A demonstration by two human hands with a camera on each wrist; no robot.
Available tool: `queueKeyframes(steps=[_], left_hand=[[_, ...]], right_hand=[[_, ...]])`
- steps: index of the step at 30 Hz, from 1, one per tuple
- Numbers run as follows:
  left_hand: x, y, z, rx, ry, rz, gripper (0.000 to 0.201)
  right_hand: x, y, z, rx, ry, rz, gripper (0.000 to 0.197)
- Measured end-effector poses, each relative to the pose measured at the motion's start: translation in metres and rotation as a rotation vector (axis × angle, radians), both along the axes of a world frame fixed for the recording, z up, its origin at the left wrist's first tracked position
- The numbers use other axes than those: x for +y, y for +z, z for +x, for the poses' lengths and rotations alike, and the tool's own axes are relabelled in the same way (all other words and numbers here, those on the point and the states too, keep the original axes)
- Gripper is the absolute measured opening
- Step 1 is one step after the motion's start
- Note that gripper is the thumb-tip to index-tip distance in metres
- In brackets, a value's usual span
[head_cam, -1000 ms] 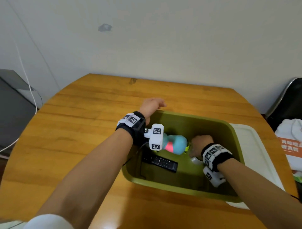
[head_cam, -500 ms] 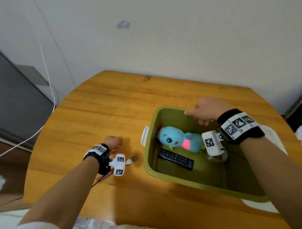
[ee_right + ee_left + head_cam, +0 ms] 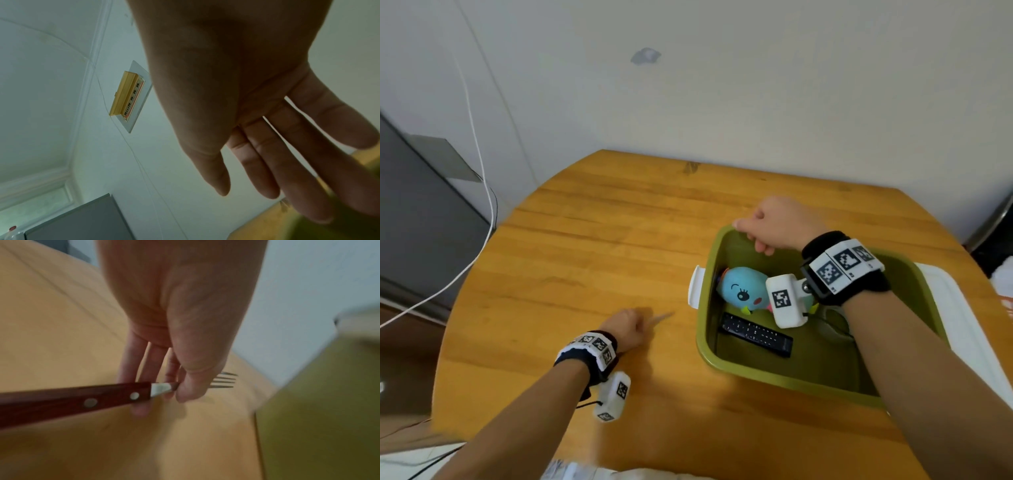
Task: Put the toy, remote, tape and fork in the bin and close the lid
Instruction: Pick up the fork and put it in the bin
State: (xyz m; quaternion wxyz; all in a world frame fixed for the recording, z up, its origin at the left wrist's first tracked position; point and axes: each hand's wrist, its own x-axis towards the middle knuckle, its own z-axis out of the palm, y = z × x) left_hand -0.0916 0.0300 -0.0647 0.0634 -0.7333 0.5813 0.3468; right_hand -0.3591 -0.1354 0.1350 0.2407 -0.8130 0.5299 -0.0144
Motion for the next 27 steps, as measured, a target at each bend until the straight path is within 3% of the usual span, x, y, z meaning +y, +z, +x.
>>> queueKeyframes(steps=[3, 6, 9, 13, 16, 20, 22, 24, 27], left_hand=[[-0.018, 0.043, 0.017, 0.318, 0.393, -0.160, 0.007], [-0.040, 0.106, 0.023, 0.645, 0.653, -0.389, 0.017], [-0.063, 0.173, 0.003, 0.914, 0.670, -0.553, 0.021], [-0.086, 0.229, -0.055, 1.241, 0.653, -0.604, 0.020], [-0.088, 0.247, -0.105, 1.252, 0.576, -0.594, 0.030], [-0.085, 0.239, -0.146, 1.244, 0.513, -0.544, 0.026], [-0.086, 0.228, -0.148, 1.155, 0.382, -0.500, 0.022], [-0.087, 0.214, -0.145, 1.018, 0.287, -0.444, 0.032], [-0.092, 0.182, -0.138, 0.791, 0.318, -0.510, 0.034]], right_hand=[[0.009, 0.000, 0.001, -0.078, -0.022, -0.039, 0.048], [0.020, 0.002, 0.001, -0.217, -0.047, -0.061, 0.040], [0.030, 0.008, 0.003, -0.418, -0.046, -0.003, 0.029], [0.038, 0.020, 0.011, -0.685, -0.053, 0.145, 0.027], [0.042, 0.032, 0.005, -0.895, -0.036, 0.167, 0.020], [0.037, 0.039, -0.028, -0.891, -0.016, 0.096, 0.015], [0.033, 0.036, -0.047, -0.785, -0.014, 0.075, 0.012], [0.029, 0.030, -0.068, -0.606, -0.017, 0.068, 0.010], [0.028, 0.014, -0.093, -0.331, 0.019, 0.189, 0.012]])
